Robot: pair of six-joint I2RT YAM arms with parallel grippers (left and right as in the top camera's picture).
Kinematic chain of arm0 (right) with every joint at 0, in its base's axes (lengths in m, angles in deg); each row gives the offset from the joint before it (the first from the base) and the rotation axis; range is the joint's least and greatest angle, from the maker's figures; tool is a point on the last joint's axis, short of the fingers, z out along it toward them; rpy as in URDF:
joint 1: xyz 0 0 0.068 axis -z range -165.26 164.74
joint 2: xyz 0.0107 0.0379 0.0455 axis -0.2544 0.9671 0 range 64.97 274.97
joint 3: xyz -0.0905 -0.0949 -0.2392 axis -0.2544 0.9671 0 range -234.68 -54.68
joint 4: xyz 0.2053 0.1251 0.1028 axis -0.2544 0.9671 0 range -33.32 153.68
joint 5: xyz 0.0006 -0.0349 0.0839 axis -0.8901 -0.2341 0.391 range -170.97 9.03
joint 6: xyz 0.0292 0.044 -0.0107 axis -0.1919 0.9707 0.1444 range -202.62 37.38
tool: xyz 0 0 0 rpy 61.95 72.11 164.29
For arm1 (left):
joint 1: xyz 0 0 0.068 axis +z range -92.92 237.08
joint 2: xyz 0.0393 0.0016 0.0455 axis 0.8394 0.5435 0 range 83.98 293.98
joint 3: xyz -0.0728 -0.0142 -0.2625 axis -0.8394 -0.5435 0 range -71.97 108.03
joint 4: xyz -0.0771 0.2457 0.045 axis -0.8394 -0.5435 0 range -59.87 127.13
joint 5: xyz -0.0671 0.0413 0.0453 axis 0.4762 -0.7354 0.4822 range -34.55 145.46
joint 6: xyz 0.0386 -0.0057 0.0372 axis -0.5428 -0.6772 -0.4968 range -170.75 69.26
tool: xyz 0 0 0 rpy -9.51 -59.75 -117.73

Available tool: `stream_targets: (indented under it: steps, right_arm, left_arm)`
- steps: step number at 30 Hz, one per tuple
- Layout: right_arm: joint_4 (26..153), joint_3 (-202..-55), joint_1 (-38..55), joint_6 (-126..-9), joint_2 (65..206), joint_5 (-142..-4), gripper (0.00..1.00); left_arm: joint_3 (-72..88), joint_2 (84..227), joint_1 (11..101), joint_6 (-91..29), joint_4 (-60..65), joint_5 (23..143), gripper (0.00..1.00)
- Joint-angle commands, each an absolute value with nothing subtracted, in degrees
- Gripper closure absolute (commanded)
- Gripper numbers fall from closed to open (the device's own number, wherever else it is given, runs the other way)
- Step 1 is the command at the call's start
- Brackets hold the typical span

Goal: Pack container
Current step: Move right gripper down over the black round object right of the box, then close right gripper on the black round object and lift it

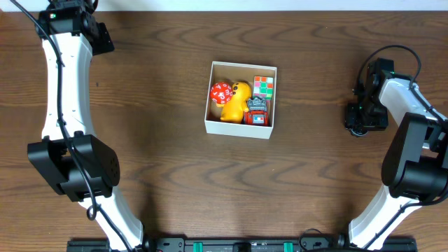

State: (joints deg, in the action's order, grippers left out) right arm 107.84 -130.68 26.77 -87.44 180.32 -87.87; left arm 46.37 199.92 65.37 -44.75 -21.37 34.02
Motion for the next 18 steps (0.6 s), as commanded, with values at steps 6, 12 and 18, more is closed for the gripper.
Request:
stream_targets:
  steps: [6, 12, 18]
  right_arm:
    - [111.0, -136.4, 25.9, -87.0, 181.9, -88.2, 0.4]
    - [114.5, -144.6, 23.8, -87.0, 181.9, -88.0, 0.42]
    - [117.9, -152.4, 18.9, -87.0, 181.9, -85.9, 0.44]
  left_arm:
    - [47.2, 199.7, 65.4, -44.4, -21.5, 32.9, 0.02]
    - [47.2, 199.7, 65.4, -44.4, -21.5, 32.9, 0.02]
    - [47.2, 199.7, 65.4, -44.4, -21.5, 32.9, 0.02]
